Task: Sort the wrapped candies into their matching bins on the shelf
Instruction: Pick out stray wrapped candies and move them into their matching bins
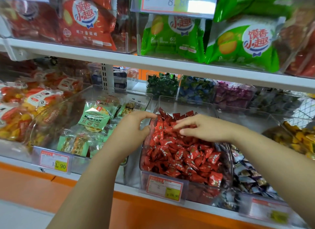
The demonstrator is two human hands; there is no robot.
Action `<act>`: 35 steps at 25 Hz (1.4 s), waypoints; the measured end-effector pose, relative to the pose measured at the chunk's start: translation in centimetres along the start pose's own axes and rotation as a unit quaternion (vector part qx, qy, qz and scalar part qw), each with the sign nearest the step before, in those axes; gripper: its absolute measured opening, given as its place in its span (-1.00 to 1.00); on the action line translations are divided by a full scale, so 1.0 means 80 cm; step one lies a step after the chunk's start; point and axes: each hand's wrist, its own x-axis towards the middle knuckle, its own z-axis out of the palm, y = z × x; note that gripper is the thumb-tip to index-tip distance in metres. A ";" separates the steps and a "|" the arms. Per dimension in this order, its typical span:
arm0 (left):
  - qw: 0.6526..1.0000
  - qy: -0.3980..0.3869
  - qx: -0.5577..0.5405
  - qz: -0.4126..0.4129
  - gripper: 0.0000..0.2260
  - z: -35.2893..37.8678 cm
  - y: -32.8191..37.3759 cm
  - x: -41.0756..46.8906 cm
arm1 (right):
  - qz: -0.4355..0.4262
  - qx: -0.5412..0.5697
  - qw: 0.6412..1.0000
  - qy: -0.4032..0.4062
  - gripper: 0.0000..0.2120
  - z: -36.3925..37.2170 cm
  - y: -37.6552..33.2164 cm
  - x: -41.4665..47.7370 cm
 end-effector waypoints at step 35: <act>0.977 -0.025 0.124 0.171 -0.76 0.157 0.186 -0.005 | 0.104 -0.029 0.959 0.264 -0.69 0.009 0.119 -0.274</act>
